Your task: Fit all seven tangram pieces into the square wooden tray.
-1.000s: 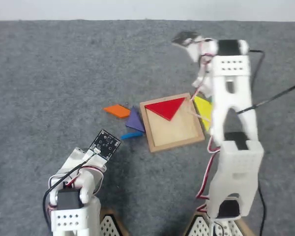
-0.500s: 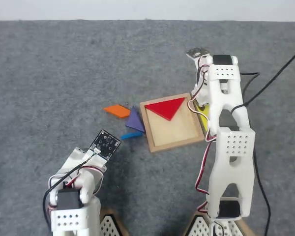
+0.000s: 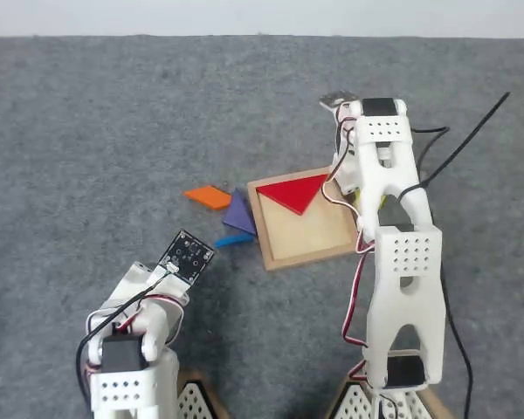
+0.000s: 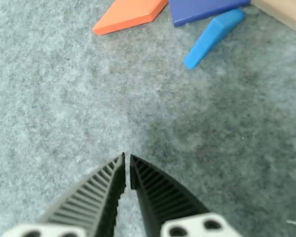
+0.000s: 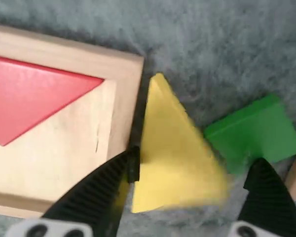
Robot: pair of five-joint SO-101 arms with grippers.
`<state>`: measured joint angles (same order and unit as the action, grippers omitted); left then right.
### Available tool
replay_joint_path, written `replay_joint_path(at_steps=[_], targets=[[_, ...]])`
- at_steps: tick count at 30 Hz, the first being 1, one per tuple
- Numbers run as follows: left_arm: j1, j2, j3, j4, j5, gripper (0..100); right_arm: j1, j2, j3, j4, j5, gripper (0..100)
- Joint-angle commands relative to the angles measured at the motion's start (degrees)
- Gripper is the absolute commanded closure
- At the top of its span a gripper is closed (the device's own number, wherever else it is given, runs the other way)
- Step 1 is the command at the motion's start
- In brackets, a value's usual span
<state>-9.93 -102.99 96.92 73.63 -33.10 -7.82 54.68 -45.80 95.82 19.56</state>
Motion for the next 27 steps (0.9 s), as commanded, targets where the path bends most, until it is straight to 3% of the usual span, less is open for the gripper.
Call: replay_joint_path(at_steps=[1,18,27], targets=[[-0.2,-1.1,-0.5,0.7,-0.8,99,-0.6,0.5,0.3,2.2,-2.3,66.3],[-0.2,-1.1,-0.5,0.7,-0.8,99,-0.5,-5.8,10.5,-1.7,-3.6,66.3],[-0.3,-1.1,-0.5,0.7,-0.8,99,-0.6,-23.3,40.2,-23.2,-3.1,68.1]])
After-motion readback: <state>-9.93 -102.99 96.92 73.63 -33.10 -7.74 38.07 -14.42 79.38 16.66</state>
